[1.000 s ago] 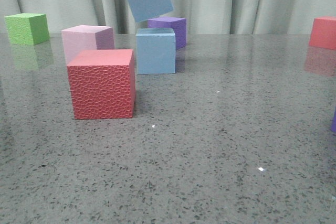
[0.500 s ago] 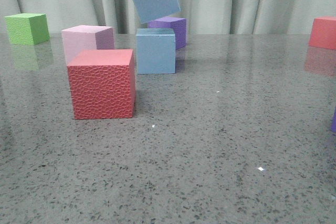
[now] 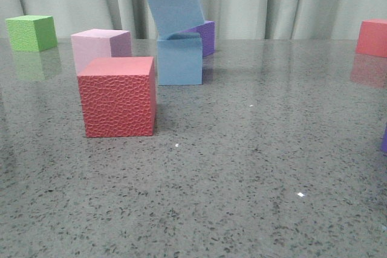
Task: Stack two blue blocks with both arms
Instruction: 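Lower the held cube onto the placed light-blue cube and open the left gripper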
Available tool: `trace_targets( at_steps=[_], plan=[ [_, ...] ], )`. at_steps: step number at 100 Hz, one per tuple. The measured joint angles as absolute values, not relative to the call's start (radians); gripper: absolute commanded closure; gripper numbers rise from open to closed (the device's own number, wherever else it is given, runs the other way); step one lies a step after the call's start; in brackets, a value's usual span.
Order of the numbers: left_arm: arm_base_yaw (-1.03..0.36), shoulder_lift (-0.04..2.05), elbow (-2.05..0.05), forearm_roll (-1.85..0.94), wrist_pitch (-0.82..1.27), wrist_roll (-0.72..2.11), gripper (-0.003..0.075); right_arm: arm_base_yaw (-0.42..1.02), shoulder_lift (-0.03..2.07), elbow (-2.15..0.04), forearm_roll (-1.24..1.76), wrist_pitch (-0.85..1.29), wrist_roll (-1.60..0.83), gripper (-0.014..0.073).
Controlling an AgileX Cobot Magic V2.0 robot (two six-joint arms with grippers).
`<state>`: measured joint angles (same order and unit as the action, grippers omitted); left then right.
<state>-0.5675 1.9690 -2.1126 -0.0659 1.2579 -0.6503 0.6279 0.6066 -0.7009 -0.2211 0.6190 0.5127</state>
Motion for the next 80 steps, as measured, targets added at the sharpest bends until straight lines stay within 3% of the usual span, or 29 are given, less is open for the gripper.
trace_targets(
  at_steps=[29, 80],
  plan=[
    [-0.568, 1.969, -2.113, -0.062, 1.258, -0.649, 0.0216, 0.628, 0.607, -0.701, -0.221, 0.618, 0.513, 0.0054],
    [-0.568, 1.942, -2.110, -0.035, 1.258, -0.649, 0.0216, 0.628, 0.607, -0.701, -0.221, 0.617, 0.513, 0.0054]
  ],
)
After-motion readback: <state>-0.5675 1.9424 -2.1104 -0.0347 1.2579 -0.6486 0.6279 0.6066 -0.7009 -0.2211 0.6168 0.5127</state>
